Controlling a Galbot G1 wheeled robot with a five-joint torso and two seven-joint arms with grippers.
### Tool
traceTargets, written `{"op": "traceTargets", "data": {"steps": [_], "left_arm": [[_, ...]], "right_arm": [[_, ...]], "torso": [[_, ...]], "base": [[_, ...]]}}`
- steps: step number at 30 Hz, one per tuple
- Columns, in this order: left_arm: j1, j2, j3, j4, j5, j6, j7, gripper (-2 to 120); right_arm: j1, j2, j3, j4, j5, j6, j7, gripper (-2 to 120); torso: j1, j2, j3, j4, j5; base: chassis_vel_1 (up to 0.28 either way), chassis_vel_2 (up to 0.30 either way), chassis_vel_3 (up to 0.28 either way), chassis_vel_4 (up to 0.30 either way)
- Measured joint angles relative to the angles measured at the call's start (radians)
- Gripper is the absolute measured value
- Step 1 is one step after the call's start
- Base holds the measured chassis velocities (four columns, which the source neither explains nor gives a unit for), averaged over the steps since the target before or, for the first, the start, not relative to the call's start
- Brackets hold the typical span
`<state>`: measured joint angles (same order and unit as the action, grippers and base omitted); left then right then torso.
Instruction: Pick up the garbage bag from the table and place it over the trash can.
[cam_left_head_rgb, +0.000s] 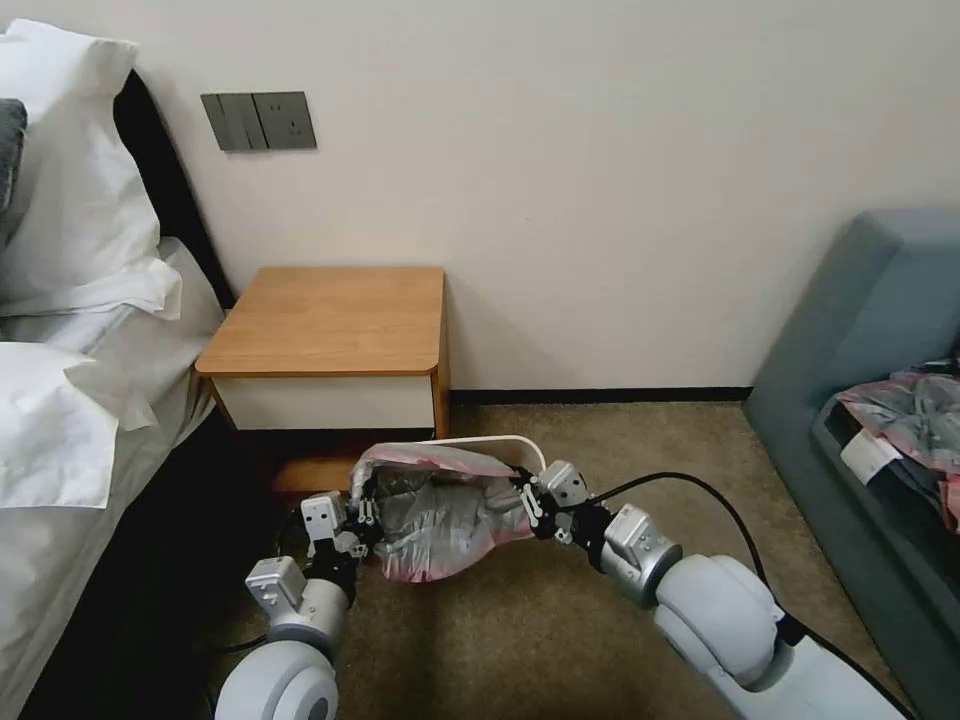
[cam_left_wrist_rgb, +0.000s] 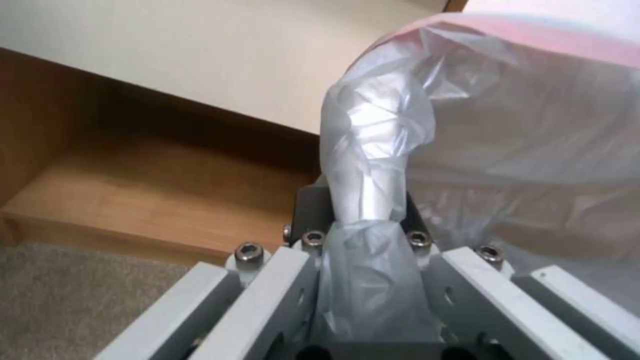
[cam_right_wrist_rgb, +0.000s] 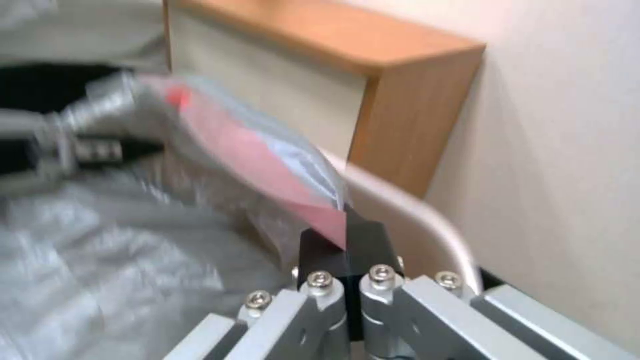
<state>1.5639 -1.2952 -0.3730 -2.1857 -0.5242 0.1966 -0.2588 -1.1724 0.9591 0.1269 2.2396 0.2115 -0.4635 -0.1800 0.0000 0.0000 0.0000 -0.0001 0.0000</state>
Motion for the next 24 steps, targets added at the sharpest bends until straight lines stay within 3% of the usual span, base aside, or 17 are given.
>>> {"op": "traceTargets", "data": {"steps": [11,12,13,15,24], "left_arm": [[0.022,-0.001,0.005,0.017,0.106,-0.048,0.104,3],[0.024,-0.001,0.004,0.019,0.117,-0.058,0.119,3],[0.027,-0.002,-0.001,0.021,0.129,-0.078,0.163,3],[0.027,-0.002,-0.003,0.025,0.133,-0.089,0.187,3],[0.021,-0.008,-0.008,0.047,0.125,-0.110,0.217,3]], "right_arm": [[0.161,-0.063,0.021,-0.062,0.187,-0.103,0.029,0],[0.174,-0.072,0.020,-0.072,0.220,-0.129,0.033,0],[0.212,-0.098,0.021,-0.096,0.337,-0.217,0.049,0],[0.236,-0.115,0.027,-0.115,0.403,-0.259,0.051,0],[0.291,-0.175,0.031,-0.173,0.520,-0.272,0.048,0]], "torso": [[0.000,0.000,0.000,0.0001,0.0001],[0.000,0.000,0.000,0.0001,0.0001],[0.000,0.000,0.000,0.0000,0.0001],[0.000,0.000,0.000,0.0001,0.0003],[0.000,0.000,0.000,0.0001,0.0001]], "base": [[0.000,0.000,0.000,0.000],[0.000,0.000,0.000,0.000],[0.000,0.000,0.000,0.000],[0.000,0.000,0.000,0.000],[0.000,0.000,0.000,0.000]]}}
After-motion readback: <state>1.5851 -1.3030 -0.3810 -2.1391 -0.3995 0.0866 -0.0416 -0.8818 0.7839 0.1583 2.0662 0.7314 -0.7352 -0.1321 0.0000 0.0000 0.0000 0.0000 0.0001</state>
